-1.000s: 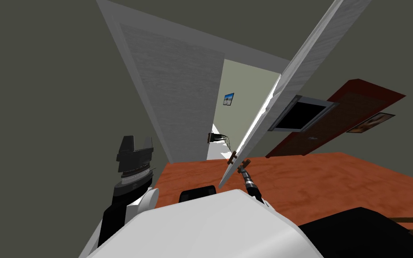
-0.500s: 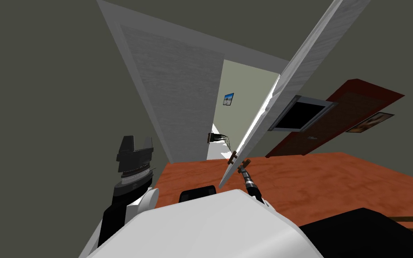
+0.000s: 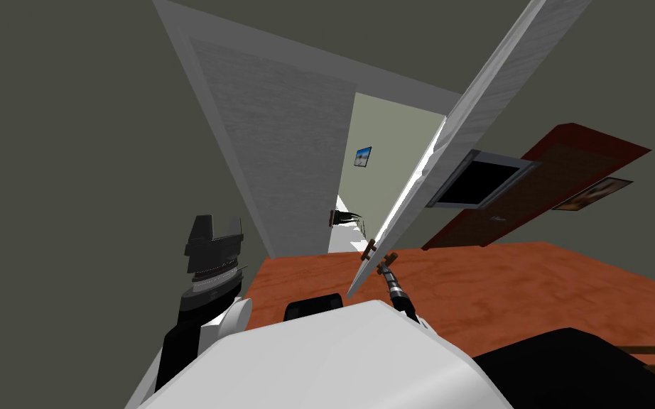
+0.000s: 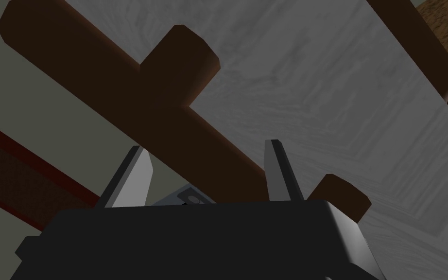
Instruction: Pull the door open
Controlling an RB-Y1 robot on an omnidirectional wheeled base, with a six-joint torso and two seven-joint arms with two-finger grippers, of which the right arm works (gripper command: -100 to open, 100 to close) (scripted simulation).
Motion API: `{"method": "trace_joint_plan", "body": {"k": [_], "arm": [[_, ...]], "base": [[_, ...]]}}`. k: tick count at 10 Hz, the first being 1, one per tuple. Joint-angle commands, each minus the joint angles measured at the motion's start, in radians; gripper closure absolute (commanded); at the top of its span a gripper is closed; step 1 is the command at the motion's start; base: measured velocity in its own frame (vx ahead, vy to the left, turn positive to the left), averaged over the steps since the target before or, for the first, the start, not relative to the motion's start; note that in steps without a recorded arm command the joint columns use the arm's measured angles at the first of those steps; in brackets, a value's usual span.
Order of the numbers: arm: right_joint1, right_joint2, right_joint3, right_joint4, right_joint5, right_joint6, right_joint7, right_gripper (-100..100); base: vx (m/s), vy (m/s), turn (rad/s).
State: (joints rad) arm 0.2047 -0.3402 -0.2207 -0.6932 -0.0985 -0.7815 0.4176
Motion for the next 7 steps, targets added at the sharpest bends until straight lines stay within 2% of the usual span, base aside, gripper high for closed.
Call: {"method": "trace_joint_plan", "body": {"k": [1,3,7], "arm": [[-0.036,-0.005,-0.008,0.031,-0.011,-0.021,-0.025,100],[-0.037,-0.006,-0.003,0.031,-0.018,-0.021,-0.046,100],[-0.037,-0.006,-0.003,0.031,-0.018,-0.021,-0.046,100]], "base": [[-0.003,-0.006,-0.007],[-0.002,0.002,0.002],[-0.002,0.003,0.000]]}}
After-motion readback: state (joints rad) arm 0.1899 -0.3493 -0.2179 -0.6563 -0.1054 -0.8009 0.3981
